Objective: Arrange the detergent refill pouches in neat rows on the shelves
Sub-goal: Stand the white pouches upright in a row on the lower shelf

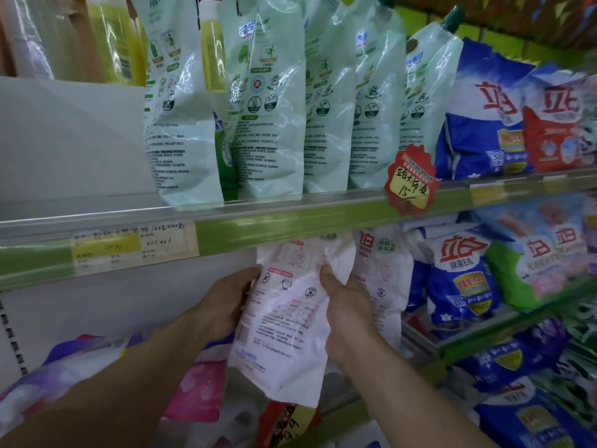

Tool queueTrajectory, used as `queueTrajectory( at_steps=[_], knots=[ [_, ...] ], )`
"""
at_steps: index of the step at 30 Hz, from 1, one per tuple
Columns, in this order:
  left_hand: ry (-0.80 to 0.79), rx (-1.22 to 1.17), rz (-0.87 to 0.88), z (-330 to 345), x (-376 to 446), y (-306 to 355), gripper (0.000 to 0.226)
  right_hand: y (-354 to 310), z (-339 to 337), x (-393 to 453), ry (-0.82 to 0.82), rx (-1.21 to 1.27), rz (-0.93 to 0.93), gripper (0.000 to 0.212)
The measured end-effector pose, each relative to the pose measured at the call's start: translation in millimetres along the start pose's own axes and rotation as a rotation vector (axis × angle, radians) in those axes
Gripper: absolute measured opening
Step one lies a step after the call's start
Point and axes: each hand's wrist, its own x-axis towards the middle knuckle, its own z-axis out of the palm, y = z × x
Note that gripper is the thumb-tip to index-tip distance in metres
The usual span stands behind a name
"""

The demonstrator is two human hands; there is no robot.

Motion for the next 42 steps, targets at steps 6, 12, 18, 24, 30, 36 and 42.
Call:
queueTrajectory(
  at_steps=[6, 12, 18, 24, 30, 36, 42],
  knots=[
    [-0.027, -0.009, 0.058, -14.0, -25.7, -10.3, 0.019, 7.0, -12.0, -36.2, -0.012, 0.003, 0.095, 0.022],
    [-0.08, 0.071, 0.121, -12.3, -63.6, -8.2, 0.027, 0.0, -31.5, -76.1, -0.029, 0.029, 0.128, 0.02],
    [-0.212, 0.276, 0.077, 42.8, -76.1, -15.6, 0.024, -47.6, -94.6, -101.3, -0.033, -0.023, 0.141, 0.028],
    [-0.108, 0.454, 0.116, 146.1, -50.1, -26.9, 0.023, -82.6, -140.9, -96.6, 0.133, -0.086, -0.041, 0.022],
    [0.061, 0.447, 0.132, 186.5, -15.7, -30.2, 0.029, -61.4, -149.7, -57.5, 0.165, -0.074, -0.18, 0.014],
    [0.238, 0.275, 0.09, 203.2, 5.3, -33.7, 0.024, -29.4, -151.4, -16.7, 0.168, -0.143, -0.307, 0.016],
    [0.309, 0.024, 0.068, 206.8, 11.0, -32.5, 0.054, -11.2, -130.9, 22.1, 0.108, -0.239, -0.383, 0.02]
  ],
)
